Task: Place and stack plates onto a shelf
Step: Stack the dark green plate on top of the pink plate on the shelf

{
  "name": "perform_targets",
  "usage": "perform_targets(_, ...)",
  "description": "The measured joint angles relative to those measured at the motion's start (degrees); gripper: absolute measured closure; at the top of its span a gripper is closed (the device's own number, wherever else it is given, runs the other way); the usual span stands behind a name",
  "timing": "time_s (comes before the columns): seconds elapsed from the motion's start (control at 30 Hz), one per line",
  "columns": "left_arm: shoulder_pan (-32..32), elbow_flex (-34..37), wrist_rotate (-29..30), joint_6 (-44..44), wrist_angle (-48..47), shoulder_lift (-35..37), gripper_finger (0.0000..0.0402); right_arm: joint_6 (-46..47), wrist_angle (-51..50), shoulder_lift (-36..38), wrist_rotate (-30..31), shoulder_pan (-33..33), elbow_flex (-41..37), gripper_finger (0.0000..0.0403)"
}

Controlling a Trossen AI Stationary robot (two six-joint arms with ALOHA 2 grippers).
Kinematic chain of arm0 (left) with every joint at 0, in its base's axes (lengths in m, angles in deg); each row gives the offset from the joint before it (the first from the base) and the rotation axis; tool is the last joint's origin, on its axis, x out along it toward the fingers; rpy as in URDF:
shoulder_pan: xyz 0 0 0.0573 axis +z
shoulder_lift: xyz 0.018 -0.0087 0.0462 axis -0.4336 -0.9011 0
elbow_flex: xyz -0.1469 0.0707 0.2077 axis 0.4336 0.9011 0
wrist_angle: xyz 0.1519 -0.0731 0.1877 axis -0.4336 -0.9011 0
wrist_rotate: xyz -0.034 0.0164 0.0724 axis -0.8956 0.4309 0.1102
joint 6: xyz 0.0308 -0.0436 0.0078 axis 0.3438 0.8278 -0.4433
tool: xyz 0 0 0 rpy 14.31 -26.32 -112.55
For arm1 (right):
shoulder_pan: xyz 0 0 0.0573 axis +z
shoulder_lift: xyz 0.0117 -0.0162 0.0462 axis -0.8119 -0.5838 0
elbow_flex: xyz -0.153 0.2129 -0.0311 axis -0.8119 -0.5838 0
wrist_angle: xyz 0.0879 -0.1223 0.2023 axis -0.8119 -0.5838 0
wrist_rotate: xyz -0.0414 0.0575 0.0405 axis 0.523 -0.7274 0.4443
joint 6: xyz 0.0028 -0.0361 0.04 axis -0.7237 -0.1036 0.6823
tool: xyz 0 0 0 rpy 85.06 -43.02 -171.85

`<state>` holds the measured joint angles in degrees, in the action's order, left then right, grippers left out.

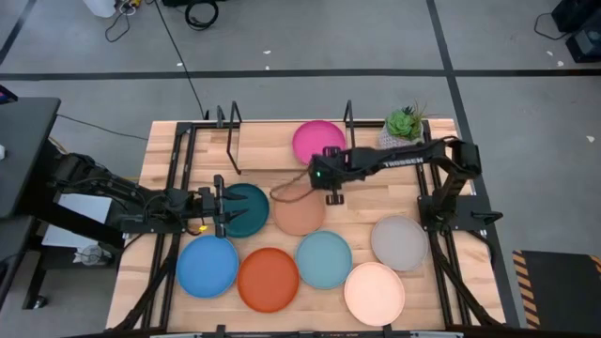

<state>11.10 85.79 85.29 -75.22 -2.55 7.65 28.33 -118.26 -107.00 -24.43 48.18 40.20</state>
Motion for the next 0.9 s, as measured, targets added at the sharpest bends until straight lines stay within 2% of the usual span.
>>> perform_targets(0.13, 0.0, 0.0, 0.0, 0.0, 0.0, 0.0, 0.0234, 2.4, 0.5, 0.3, 2.3, 3.6, -1.8, 0.0304)
perform_targets(0.43, 0.0, 0.0, 0.0, 0.3, 0.1, 0.0, 0.0234, 7.5, 0.2, 0.3, 3.1, 11.6, -2.1, 0.0305)
perform_targets(0.7, 0.0, 0.0, 0.0, 0.4, 0.1, 0.0, 0.0234, 12.3, -2.0, 0.3, 10.3, 18.1, -2.5, 0.0305)
perform_targets(0.9, 0.0, 0.0, 0.0, 0.4, 0.4, 0.0, 0.0234, 17.0, -1.4, 3.6, 12.9, 20.9, -7.5, 0.0304)
